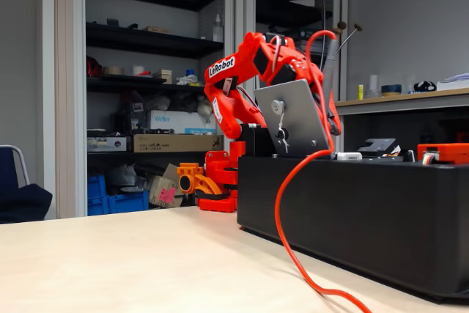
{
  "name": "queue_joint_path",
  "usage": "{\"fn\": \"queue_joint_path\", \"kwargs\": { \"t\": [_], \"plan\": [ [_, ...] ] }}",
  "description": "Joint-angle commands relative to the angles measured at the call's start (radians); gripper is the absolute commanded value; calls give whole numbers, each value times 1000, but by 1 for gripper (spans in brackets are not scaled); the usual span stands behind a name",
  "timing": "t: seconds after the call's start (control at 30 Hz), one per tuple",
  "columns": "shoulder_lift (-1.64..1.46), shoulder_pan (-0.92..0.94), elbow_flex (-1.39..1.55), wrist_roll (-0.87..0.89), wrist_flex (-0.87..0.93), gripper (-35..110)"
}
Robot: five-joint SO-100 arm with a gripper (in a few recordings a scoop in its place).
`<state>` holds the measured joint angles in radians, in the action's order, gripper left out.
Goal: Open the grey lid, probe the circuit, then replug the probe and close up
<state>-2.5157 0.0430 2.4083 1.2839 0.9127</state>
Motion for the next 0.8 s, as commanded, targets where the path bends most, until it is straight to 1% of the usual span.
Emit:
{"fn": "queue_joint_path", "kwargs": {
  "t": [0.0, 0.77],
  "plan": [
    [-18, 28, 48, 3, -15, 0],
    [-26, 25, 48, -8, -15, 0]
  ]
}}
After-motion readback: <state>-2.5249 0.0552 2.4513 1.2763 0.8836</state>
